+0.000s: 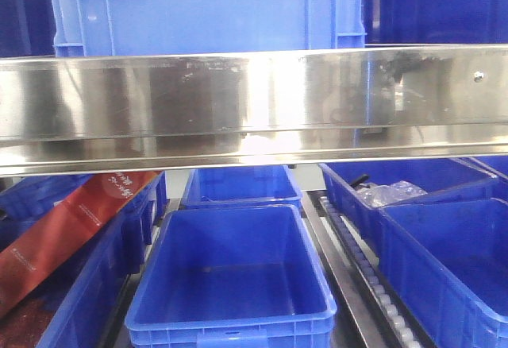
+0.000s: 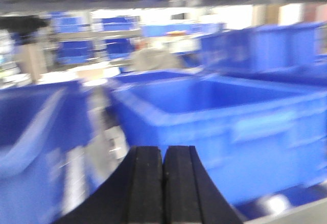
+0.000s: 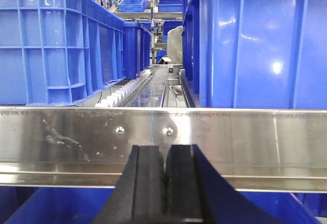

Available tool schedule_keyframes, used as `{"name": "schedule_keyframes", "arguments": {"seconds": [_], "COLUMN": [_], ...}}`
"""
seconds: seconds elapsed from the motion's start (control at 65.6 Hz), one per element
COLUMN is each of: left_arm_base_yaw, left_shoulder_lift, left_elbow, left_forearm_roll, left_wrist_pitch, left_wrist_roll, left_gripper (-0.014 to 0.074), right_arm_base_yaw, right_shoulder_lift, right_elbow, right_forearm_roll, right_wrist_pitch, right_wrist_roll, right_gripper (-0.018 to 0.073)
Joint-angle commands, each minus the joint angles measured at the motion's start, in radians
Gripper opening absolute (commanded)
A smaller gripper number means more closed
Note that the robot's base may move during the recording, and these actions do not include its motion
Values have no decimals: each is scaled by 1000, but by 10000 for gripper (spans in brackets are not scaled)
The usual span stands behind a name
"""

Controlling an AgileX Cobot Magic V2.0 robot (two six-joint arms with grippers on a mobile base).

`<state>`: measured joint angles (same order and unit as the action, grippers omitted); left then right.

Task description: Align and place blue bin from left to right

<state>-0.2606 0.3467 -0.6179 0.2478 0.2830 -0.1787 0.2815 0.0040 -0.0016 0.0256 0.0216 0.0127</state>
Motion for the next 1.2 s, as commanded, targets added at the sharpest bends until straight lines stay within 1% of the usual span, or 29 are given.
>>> {"name": "schedule_keyframes", "arguments": {"seconds": [0.0, 0.076, 0.122, 0.213, 0.274, 0.411, 0.488, 0.549, 0.64, 0.671, 0.686, 0.701, 0.716, 0.808, 1.189], "left_arm_base_yaw": [83, 152, 180, 225, 237, 237, 237, 237, 237, 237, 237, 237, 237, 237, 237], "left_shoulder_lift": [-79, -139, -172, -227, -261, -317, -346, -347, -347, -347, -347, -347, -347, -347, -347], "left_elbow": [84, 165, 206, 300, 359, 462, 510, 551, 618, 618, 618, 618, 618, 618, 618], "left_forearm_roll": [-97, -135, -153, -178, -188, -188, -200, -200, -200, -202, -202, -202, -202, -202, -202], "left_wrist_pitch": [5, 3, -2, -34, -60, -69, -86, -129, -261, -310, -315, -283, -277, -298, -300], "left_wrist_roll": [68, 71, 71, 71, 71, 71, 71, 71, 71, 71, 71, 71, 71, 71, 71], "left_gripper": [-111, -111, -111, -111, -111, -111, -111, -111, -111, -111, -111, -111, -111, -111, -111], "right_arm_base_yaw": [0, 0, 0, 0, 0, 0, 0, 0, 0, 0, 0, 0, 0, 0, 0], "right_shoulder_lift": [-4, -4, -4, -4, -4, -4, -4, -4, -4, -4, -4, -4, -4, -4, -4], "right_elbow": [2, 2, 2, 2, 2, 2, 2, 2, 2, 2, 2, 2, 2, 2, 2], "right_forearm_roll": [4, 4, 4, 4, 4, 4, 4, 4, 4, 4, 4, 4, 4, 4, 4], "right_wrist_pitch": [-15, -15, -15, -15, -15, -15, -15, -15, -15, -15, -15, -15, -15, -15, -15], "right_wrist_roll": [-5, -5, -5, -5, -5, -5, -5, -5, -5, -5, -5, -5, -5, -5, -5], "right_gripper": [-70, -70, -70, -70, -70, -70, -70, -70, -70, -70, -70, -70, -70, -70, -70]}}
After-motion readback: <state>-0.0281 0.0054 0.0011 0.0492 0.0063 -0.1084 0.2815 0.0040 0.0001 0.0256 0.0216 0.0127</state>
